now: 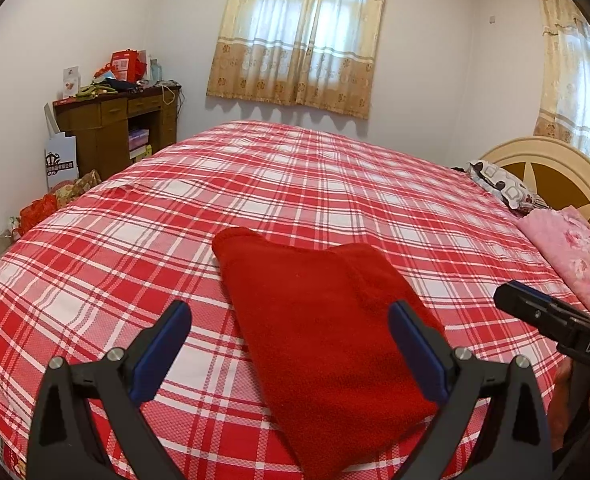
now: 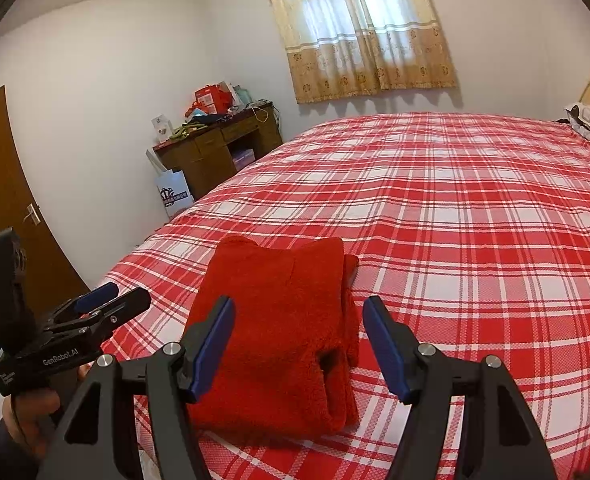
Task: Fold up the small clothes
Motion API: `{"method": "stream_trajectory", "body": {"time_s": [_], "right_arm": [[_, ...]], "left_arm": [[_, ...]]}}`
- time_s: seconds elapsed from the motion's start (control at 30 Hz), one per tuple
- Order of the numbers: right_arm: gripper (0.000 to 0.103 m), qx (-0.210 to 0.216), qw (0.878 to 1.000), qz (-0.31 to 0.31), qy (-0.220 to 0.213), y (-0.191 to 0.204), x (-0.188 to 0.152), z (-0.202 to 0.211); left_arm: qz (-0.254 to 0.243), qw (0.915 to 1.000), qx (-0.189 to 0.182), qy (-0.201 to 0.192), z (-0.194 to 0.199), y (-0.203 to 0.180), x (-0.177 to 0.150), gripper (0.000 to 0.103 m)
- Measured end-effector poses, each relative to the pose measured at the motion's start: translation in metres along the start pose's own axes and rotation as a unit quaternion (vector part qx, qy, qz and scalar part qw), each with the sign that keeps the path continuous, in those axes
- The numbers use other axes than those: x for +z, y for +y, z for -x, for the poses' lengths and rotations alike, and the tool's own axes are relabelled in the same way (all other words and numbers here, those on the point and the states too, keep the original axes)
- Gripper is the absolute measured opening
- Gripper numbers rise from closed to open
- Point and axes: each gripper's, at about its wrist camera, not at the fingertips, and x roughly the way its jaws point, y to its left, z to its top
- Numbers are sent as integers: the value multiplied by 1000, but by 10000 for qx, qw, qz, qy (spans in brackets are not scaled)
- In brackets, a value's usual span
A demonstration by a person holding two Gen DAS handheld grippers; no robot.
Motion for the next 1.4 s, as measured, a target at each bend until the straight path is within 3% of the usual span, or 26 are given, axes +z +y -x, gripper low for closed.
{"method": "stream_trajectory", "body": {"time_s": [1.03, 1.4], "right_arm": [[68, 64, 10000, -41, -30, 3, -7, 2], [68, 41, 9999, 5, -92, 6, -8, 6]], "left_arm": [[-136, 9998, -71, 84, 0, -12, -2, 101], [-295, 9995, 67, 101, 1, -17, 1, 103]]}}
